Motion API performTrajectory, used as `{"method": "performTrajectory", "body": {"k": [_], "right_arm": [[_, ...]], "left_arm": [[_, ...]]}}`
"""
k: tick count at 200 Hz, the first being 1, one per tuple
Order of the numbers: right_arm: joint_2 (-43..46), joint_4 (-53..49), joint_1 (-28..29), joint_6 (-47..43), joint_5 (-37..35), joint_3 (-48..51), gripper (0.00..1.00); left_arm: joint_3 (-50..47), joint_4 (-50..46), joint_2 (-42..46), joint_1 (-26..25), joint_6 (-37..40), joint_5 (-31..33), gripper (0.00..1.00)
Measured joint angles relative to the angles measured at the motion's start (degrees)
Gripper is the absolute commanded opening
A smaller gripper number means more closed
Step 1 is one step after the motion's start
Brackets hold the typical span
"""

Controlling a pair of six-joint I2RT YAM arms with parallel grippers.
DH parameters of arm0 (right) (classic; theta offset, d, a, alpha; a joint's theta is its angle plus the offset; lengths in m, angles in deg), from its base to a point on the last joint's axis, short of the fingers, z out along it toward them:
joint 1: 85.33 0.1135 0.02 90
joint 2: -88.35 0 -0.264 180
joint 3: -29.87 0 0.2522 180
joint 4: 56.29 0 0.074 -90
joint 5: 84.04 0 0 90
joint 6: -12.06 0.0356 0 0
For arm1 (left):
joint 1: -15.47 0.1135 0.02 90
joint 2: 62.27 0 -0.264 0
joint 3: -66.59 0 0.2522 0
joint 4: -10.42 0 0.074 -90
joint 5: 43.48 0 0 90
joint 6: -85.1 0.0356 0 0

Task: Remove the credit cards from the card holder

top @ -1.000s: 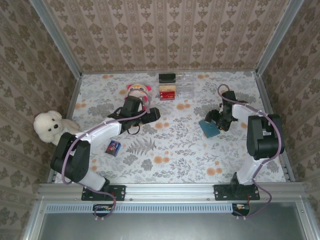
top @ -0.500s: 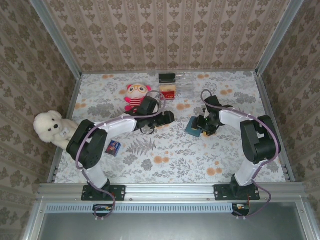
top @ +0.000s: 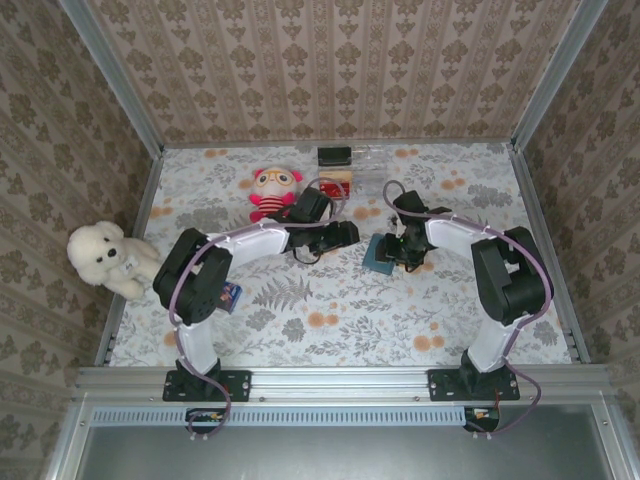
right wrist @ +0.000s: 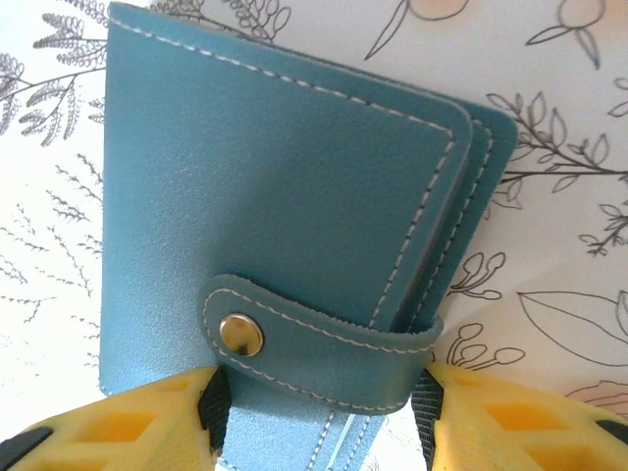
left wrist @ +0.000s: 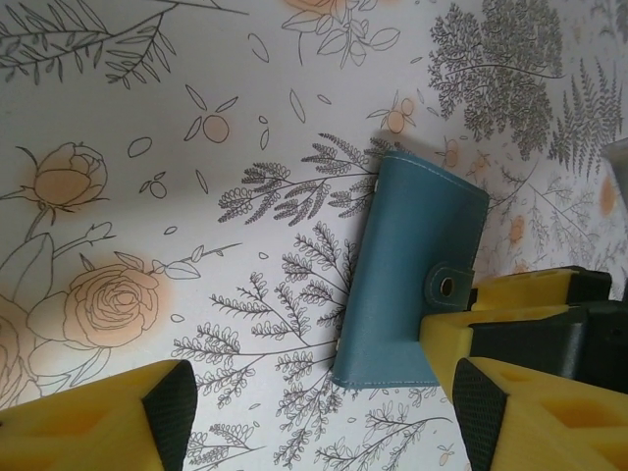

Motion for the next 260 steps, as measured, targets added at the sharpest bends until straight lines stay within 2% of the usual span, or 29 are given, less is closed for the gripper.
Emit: {"method": "performTrajectory", "body": {"k": [59,100,159,228,260], "right_arm": [[-1.7,0.9,-3.8,3.2,-1.5,-3.6,0.56],[-4.2,1.9,-3.8,3.1,0.5,-5.7,0.59],[-6.9,1.4,-3.3,0.4,2.2,-8.3,0.52],[-6.9,3.1,-1.4,-1.2,7.9,-6.9,0.49],[-6.9,4.8,-1.7,-0.6,10.2,-5.9,0.48]], "left_arm": [[2.4,-1.3,-2.6,0.4,0.0,-3.7,0.61],[3.5,-2.3,-5.4,0.5,0.0,-7.3,0.59],[7.1,-2.9,-8.8,0.8,-0.2,-10.2,0.46],[7.1,-2.8,-9.5,1.5,-2.1,-10.8,0.44],[6.6,-1.9,-9.9,1.5,-3.3,-12.0,0.38]]}}
